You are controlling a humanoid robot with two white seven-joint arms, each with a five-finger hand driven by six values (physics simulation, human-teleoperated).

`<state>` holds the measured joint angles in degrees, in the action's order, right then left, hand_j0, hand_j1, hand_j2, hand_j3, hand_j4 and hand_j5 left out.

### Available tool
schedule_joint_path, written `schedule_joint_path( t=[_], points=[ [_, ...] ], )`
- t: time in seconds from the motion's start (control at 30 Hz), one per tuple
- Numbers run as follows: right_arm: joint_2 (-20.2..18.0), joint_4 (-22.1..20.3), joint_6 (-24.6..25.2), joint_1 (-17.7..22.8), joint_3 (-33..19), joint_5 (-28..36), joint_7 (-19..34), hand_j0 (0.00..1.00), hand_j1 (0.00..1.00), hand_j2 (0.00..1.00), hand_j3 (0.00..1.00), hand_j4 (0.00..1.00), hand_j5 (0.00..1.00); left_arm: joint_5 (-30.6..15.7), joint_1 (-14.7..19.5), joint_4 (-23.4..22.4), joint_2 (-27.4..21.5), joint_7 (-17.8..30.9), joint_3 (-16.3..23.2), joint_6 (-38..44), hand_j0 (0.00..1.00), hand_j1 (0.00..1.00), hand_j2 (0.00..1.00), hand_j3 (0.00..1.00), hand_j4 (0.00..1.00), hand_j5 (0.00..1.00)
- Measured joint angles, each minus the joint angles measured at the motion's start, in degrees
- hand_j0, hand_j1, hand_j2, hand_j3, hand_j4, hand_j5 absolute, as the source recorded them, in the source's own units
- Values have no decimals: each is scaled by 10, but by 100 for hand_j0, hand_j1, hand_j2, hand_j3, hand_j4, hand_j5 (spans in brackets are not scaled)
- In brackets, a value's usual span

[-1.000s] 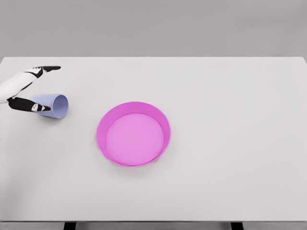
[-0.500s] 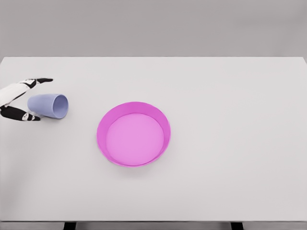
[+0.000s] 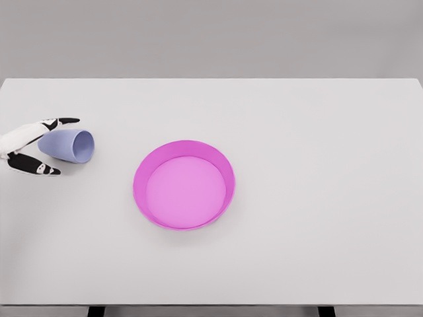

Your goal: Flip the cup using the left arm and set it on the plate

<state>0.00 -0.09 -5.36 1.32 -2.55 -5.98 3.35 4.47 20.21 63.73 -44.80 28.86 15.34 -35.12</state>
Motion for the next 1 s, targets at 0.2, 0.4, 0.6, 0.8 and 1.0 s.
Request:
schedule_joint_path(
  t=[0.2,0.4,0.6,0.8,1.0],
  points=[
    [0,0,0,0,0,0,0,100,100,100,100,100,100,0,9,-3,12,12,-1,0,100,100,100,100,100,100],
    [0,0,0,1,0,0,0,100,100,100,100,100,100,1,13,-11,15,22,-2,0,100,100,100,100,100,100],
    [0,0,0,1,0,0,0,100,100,100,100,100,100,2,21,-26,24,31,-2,0,100,100,100,100,100,100],
    [0,0,0,1,0,0,0,100,100,100,100,100,100,2,31,-31,30,40,-2,0,100,100,100,100,100,100],
    [0,0,0,0,0,0,0,100,100,100,100,100,100,2,41,-46,35,41,-2,0,100,100,100,100,100,100]
  ],
)
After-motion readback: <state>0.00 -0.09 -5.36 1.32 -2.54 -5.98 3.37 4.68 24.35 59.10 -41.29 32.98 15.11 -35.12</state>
